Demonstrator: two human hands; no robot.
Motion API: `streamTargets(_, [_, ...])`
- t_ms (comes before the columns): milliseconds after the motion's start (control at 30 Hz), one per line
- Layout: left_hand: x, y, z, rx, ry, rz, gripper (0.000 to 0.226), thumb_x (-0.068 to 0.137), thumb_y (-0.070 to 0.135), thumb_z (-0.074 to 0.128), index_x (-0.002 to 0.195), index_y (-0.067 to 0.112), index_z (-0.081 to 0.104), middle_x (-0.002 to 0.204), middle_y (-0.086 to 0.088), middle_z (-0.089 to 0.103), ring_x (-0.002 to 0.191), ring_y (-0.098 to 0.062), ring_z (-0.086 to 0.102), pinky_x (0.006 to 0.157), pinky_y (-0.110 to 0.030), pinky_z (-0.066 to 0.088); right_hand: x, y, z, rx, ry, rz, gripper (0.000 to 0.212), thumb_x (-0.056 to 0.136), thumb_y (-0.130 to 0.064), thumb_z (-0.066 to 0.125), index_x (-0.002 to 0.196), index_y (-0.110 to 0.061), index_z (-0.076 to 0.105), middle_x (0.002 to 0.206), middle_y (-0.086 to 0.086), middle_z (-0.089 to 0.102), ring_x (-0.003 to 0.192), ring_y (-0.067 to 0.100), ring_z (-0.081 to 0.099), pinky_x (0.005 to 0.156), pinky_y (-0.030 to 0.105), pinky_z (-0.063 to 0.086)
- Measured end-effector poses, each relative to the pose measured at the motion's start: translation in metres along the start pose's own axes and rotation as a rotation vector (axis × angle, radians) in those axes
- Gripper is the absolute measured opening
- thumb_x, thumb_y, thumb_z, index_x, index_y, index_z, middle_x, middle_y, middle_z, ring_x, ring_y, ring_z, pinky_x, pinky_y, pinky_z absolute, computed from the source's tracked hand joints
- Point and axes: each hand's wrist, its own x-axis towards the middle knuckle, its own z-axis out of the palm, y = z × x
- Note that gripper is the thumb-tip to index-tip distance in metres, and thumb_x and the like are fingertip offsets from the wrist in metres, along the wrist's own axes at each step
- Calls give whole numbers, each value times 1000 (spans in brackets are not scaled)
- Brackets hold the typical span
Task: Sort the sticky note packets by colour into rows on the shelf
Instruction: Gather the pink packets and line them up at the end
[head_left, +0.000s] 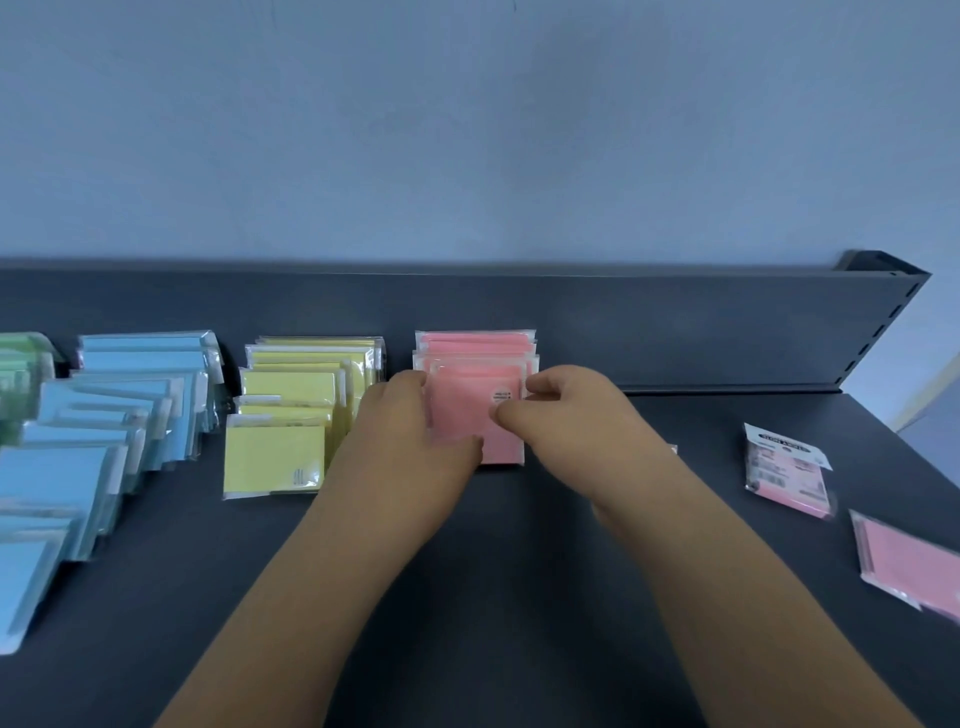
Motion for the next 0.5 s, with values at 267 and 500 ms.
streamTargets(267, [-4,-1,4,154,-18,-7,63,90,39,68,145,24,41,142,7,45,97,-6,43,79,-23,34,-1,1,-1,-5,2,21,33,91,-36,67,118,-18,65,109,-3,70,100,16,67,85,36,56])
streamTargets(500, [-6,-2,1,241,0,21,62,89,43,67,143,24,45,142,6,47,102,-5,41,84,-24,33,-11,1,-20,-55,15,12,32,90,-39,70,108,-13,64,111,5,69,104,19,66,89,45,56])
